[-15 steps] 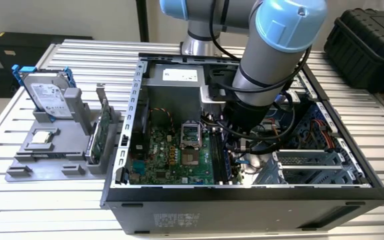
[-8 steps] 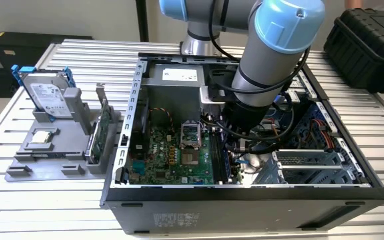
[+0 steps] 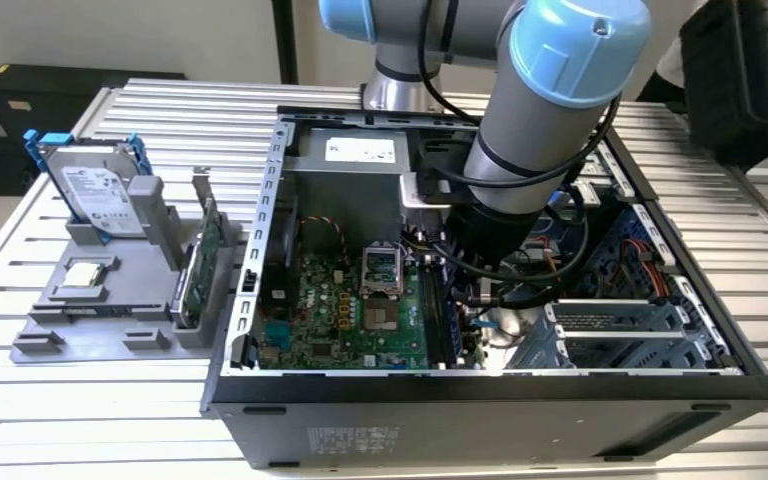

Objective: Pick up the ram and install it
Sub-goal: 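Press down the ram until it locks into place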

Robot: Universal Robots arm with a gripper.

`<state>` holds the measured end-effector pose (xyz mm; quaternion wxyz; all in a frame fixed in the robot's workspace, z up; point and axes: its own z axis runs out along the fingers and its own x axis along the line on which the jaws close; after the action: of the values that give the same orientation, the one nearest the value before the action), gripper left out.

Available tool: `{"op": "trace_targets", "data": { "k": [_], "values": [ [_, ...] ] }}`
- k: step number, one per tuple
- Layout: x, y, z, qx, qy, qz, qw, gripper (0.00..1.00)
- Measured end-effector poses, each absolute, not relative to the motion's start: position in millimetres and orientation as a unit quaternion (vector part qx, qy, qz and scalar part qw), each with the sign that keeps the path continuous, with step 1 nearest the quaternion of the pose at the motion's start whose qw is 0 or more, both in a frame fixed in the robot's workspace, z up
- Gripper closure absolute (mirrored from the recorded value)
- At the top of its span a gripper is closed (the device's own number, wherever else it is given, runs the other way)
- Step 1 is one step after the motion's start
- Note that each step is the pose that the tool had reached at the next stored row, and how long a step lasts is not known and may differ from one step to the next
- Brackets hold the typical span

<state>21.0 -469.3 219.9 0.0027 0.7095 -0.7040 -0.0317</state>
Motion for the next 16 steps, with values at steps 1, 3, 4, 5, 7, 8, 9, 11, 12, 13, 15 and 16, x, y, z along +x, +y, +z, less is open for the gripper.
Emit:
{"op": "trace_targets", "data": {
  "k": [1,3,4,5,7,8,9,11,12,13,15,16],
  "values": [
    [21.0,-469.3,219.8,0.709,-0.704,-0.032,0.003,1.00],
    [21.0,-469.3,219.8,0.710,-0.704,-0.032,0.003,1.00],
    [21.0,-469.3,219.7,0.710,-0.704,-0.032,0.003,1.00],
    [21.0,-469.3,219.7,0.710,-0.704,-0.032,0.003,1.00],
    [21.0,-469.3,219.7,0.709,-0.704,-0.032,0.003,1.00],
    [21.0,-469.3,219.7,0.710,-0.704,-0.032,0.003,1.00],
    [21.0,-469.3,219.7,0.709,-0.704,-0.032,0.003,1.00],
    [21.0,-469.3,219.9,0.710,-0.704,-0.032,0.003,1.00],
    [21.0,-469.3,220.4,0.709,-0.704,-0.032,0.002,1.00],
    [21.1,-469.1,221.8,0.709,-0.704,-0.032,0.002,1.00],
    [21.1,-469.1,228.8,0.709,-0.704,-0.032,0.003,1.00],
    [21.1,-469.3,233.1,0.709,-0.704,-0.032,0.003,1.00]
  ]
}}
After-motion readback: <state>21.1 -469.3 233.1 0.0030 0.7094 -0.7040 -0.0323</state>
